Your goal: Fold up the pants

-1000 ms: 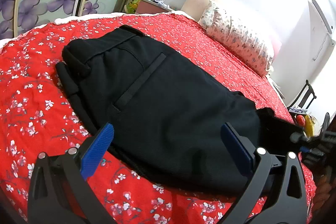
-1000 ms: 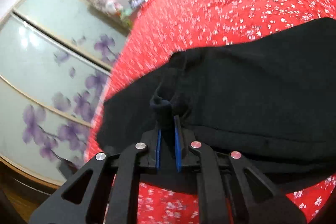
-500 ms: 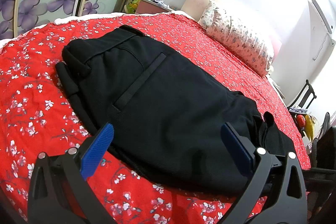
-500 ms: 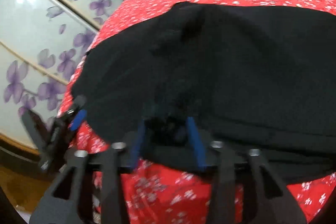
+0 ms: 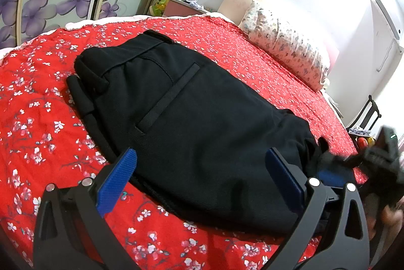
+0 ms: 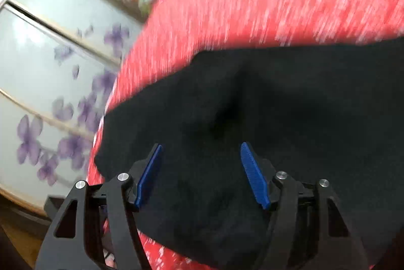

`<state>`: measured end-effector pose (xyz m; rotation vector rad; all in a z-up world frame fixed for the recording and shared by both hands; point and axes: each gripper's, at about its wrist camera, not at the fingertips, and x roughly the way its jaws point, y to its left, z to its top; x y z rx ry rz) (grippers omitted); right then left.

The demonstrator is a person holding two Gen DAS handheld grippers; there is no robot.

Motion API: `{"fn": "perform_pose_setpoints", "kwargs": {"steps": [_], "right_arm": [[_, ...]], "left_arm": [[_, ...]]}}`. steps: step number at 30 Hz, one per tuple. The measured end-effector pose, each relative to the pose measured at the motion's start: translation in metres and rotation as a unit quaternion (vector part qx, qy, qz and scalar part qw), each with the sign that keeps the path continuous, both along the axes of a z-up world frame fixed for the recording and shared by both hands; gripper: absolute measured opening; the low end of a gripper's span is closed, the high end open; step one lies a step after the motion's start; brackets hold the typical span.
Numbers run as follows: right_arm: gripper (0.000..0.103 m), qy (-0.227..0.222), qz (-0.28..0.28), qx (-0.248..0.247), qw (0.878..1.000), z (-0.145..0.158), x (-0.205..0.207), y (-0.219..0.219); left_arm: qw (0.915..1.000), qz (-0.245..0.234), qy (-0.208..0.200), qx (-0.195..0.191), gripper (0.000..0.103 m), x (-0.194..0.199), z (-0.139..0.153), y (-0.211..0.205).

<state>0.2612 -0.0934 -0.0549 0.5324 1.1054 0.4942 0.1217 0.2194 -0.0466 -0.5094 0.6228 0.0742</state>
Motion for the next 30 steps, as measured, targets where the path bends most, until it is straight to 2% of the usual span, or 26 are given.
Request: {"fn": "perform_pose_setpoints", "kwargs": {"steps": [2,4,6,10,13,15,16,17,19,21,24,26,28,30], "right_arm": [[0.076,-0.049,0.029,-0.060,0.997,0.003,-0.013,0.020],[0.075,-0.078,0.065,-0.104,0.989,0.009,-0.025,0.032],[0.075,-0.091,0.060,-0.072,0.991,0.020,-0.028,0.024],[0.076,-0.151,-0.016,-0.044,0.987,0.052,-0.019,-0.002],[0.077,-0.126,-0.039,-0.038,0.991,0.046,-0.001,-0.011],[0.082,-0.067,-0.012,-0.018,0.998,0.025,0.014,-0.001],[0.086,-0.042,0.001,-0.029,0.999,0.013,0.020,0.008],[0.091,-0.041,0.011,-0.046,0.998,0.008,0.021,0.015],[0.092,-0.066,0.034,-0.074,0.995,0.011,0.016,0.024],[0.092,-0.062,0.044,-0.051,0.996,0.018,0.009,0.018],[0.092,-0.050,0.057,0.021,0.997,0.030,-0.011,0.003],[0.095,-0.052,0.069,0.037,0.996,0.031,-0.030,0.003],[0.097,-0.022,0.091,0.024,0.995,0.014,-0.039,0.012],[0.097,-0.051,0.108,-0.015,0.993,0.012,-0.050,0.019]], "left_arm": [[1.0000,0.000,0.000,0.000,0.101,0.000,0.000,0.000],[1.0000,-0.001,0.000,0.001,0.101,0.000,0.000,0.000],[1.0000,0.000,0.000,0.001,0.101,0.000,-0.001,0.000],[1.0000,0.000,0.000,0.001,0.101,0.001,0.000,0.000],[1.0000,0.000,0.001,0.003,0.101,0.001,0.000,0.000],[1.0000,0.001,0.002,0.006,0.101,0.001,-0.001,0.000],[1.0000,0.001,0.003,0.006,0.101,0.000,-0.001,0.000],[1.0000,0.001,0.002,0.006,0.101,0.000,-0.001,0.000],[1.0000,0.000,0.002,0.005,0.101,0.001,-0.001,0.000],[1.0000,0.000,0.002,0.005,0.101,0.000,-0.002,0.000],[1.0000,0.000,0.003,0.006,0.101,0.000,-0.003,0.001],[1.0000,0.000,0.004,0.008,0.101,0.000,-0.003,0.000],[0.9999,0.000,0.007,0.012,0.101,0.001,-0.004,-0.001],[0.9999,0.000,0.007,0.012,0.101,0.001,-0.004,-0.001]]}}
